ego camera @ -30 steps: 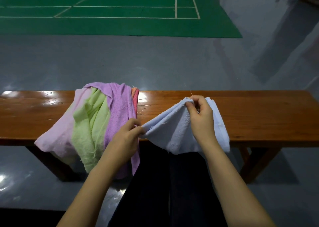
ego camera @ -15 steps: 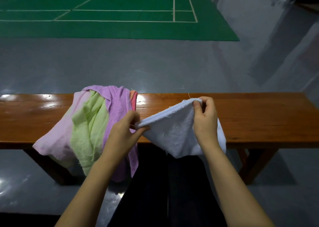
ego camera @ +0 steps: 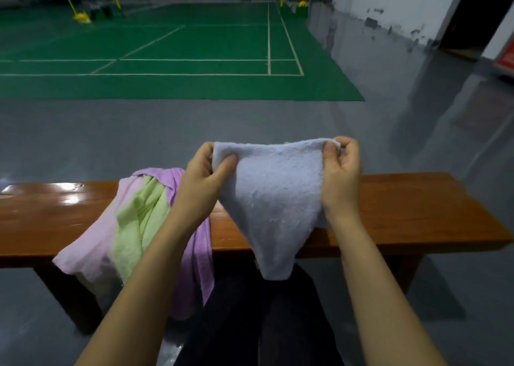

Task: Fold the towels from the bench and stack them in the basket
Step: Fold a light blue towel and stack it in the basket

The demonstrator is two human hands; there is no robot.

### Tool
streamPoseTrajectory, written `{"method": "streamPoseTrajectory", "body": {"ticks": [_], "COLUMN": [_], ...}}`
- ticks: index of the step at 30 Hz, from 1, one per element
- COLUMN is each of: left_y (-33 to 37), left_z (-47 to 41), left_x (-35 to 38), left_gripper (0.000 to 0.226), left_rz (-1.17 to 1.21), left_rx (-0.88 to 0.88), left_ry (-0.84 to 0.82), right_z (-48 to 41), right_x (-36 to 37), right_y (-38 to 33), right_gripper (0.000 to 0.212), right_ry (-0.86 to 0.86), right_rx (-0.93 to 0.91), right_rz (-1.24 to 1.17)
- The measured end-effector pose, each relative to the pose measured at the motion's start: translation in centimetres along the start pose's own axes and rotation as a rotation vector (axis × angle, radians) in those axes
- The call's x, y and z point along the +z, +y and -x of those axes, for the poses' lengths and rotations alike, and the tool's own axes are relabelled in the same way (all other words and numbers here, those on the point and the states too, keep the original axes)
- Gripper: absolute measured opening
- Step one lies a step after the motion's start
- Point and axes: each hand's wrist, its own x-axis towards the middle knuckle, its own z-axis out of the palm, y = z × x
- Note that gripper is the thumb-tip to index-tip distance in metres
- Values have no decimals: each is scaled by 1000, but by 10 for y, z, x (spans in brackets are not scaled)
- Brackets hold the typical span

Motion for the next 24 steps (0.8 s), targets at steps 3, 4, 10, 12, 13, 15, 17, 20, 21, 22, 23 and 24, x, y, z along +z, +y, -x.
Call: {"method": "streamPoseTrajectory", "body": {"ticks": [3,4,10,12,13,15,17,20,21,22,23,24], "left_y": [27,32,20,20,24,42,66,86,84,78,66,51], "left_z": [-2,-4,-20,-35,-45,-67,-84,-90,-86,-79,-70,-59], "left_x": [-4,-5,-5,-5,-6,-9,-13,-15,-15,-15,-15,-13], "left_gripper": [12,16,15,13,14,16,21,25,23,23,24,25], "left_rz": [9,6,-30,-80,-103,-119,-110,-97,-108,-127,-152,-177], "left_rx": [101,109,21,24,47,118,178,243,244,237,217,188], "left_ry": [-19,-7,41,29,33,59,89,115,115,111,103,89], "right_z": [-7,-8,-20,-31,-39,-58,-76,-86,-82,-77,-68,-57], "right_x": [-8,-7,8,18,24,36,44,46,43,40,36,32], "right_y": [-23,-26,-10,-7,-11,-29,-52,-71,-69,-62,-50,-34], "right_gripper": [21,21,12,18,19,18,14,13,14,16,16,16], "right_ry": [28,22,-10,28,53,96,131,152,141,127,117,113], "right_rx": [-42,-44,233,310,311,265,206,139,142,154,174,199], "right_rz": [-41,-41,1,2,-2,-60,-134,-146,-133,-116,-98,-83]}}
